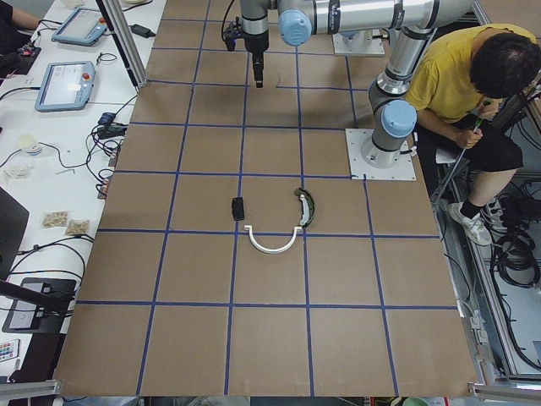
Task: Place bearing gear from tray to pile
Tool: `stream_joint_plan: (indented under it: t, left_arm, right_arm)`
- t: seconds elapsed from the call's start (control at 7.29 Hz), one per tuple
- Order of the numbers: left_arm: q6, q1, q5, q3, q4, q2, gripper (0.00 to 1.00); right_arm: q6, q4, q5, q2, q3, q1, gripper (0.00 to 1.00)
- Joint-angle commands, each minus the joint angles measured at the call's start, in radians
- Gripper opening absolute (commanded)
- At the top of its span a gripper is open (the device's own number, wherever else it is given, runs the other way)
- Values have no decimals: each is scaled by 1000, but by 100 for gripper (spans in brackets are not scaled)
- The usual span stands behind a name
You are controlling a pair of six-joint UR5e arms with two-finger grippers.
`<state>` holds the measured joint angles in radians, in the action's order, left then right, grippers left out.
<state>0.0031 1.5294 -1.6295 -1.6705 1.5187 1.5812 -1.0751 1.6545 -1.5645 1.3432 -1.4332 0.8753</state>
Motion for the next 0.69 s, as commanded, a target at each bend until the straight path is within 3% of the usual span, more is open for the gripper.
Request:
stream_joint_plan:
  t: [0.0,0.27,0.41,0.55]
  left_arm:
    - [0,0,0,0,0,0,100]
    - [0,0,2,2,-5,-1,100]
    - [0,0,-1,0,0,-3,100]
    - [-9,0,0,2,-5,5,100]
  right_arm:
    - [-232,162,-2,-186,-1,-165,100]
    - [-452,318,-8,-341,-1,-235,100]
    - [-456,314,-44,-351,-15,-252,100]
    - [-460,321,-124,-351,-94,-253,100]
